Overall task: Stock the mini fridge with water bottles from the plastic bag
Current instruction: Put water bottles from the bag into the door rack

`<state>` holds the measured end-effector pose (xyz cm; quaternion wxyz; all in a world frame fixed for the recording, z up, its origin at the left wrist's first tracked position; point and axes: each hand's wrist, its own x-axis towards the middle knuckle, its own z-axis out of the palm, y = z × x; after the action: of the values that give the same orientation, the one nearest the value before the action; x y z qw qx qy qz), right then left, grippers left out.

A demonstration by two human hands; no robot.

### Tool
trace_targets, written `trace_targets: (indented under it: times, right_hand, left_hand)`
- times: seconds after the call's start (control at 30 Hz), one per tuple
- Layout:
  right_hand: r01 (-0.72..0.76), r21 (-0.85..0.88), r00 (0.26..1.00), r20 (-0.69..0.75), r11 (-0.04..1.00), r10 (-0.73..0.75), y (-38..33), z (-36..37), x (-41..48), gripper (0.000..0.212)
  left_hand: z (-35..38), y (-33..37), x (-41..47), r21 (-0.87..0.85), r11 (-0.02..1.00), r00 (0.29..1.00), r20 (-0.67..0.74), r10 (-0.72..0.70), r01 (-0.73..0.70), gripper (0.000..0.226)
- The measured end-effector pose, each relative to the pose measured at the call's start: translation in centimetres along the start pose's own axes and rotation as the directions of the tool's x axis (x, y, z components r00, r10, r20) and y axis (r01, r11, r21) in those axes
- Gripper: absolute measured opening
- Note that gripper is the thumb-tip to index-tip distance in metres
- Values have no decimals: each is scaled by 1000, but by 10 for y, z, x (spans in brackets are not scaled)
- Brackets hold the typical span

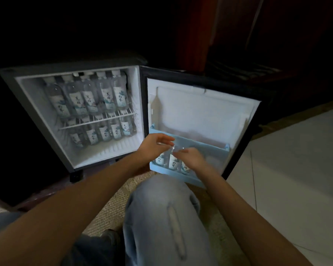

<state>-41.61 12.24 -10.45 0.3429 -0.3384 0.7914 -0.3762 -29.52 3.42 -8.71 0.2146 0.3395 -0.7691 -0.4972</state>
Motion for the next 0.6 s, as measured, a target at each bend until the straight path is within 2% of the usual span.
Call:
trace_targets:
  times: [0.1, 0.17, 0.27, 0.33, 0.43, 0.6]
  right_hand:
    - [63, 68, 995, 68, 996, -68, -45, 4, -31, 21]
    - [95, 179, 988, 107, 979, -115, -74, 11, -47, 13]
    - [156, 320, 970, 131, 935, -207, -114, 26, -69, 8]
    - [176, 395, 954, 158, 902, -256, -137, 42, -82, 9]
    - [222, 396, 914, 234, 891, -332, -167, 68, -96, 13]
    - [180, 475, 882, 310, 862, -355, -205, 109, -106, 26]
  left_hand:
    - [-23, 20, -23, -46, 999, 996, -82, 24, -28, 20]
    - [-46, 30, -39, -31, 999, 984, -176, 38, -44, 18]
    - [-88, 36, -70, -123, 992, 950, -312, -25, -14, 19]
    - [-114, 33, -92, -289, 957, 898, -419, -136, 10, 18]
    - [-145, 31, -117, -502, 863, 773, -567, -284, -51, 8]
    - [-183, 17, -135, -580, 811, 682, -624, -381, -78, 10]
